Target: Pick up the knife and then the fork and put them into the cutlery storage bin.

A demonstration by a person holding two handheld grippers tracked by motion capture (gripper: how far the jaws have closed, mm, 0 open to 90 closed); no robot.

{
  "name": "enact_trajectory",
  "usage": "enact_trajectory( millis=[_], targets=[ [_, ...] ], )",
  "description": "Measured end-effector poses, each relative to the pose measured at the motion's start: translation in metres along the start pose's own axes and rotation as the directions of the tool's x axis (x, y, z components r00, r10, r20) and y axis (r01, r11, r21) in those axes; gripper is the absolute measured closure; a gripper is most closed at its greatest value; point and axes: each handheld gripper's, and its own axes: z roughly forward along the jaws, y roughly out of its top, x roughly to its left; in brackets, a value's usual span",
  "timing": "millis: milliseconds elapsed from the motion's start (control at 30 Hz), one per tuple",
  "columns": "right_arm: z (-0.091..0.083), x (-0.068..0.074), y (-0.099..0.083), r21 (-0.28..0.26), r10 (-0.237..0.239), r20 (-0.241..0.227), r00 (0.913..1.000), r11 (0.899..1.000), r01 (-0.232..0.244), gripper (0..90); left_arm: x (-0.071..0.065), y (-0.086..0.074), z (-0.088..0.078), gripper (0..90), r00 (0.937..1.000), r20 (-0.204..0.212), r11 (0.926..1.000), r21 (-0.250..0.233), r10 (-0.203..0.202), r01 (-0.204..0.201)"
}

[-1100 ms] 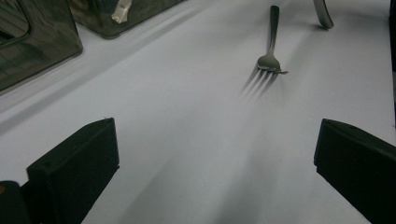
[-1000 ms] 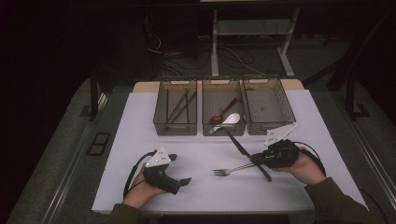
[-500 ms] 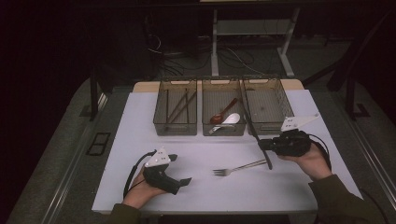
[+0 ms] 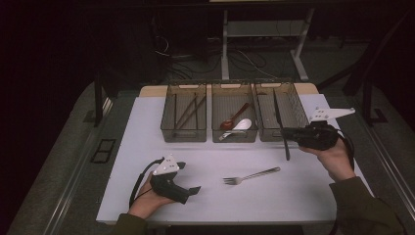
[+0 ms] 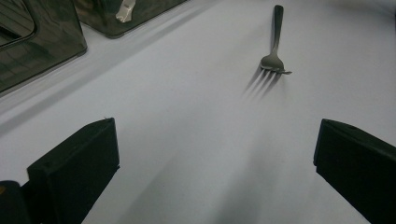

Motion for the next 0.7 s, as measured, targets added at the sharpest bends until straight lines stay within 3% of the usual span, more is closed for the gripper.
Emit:
enact_trajectory(
  millis=[233, 400, 700],
  targets=[
    [-0.008, -0.015, 0.018, -0.054, 0.006, 0.058, 0.9983, 0.999, -0.003, 79.9, 0.0, 0.0, 0.001, 0.0, 1.0, 0.001, 1.0, 0.001, -0.001, 0.001],
    [-0.006, -0.025, 0.031, -0.063, 0.007, 0.094, 0.9955, 0.998, -0.001, 79.9, 0.0, 0.0, 0.0, 0.0, 1.0, 0.003, 1.0, -0.002, -0.006, 0.006],
    [0.001, -0.055, 0.048, -0.068, 0.04, 0.197, 0.9797, 0.997, -0.027, 79.9, 0.0, 0.001, 0.001, 0.0, 1.0, 0.005, 1.0, 0.001, -0.002, 0.002]
  ],
)
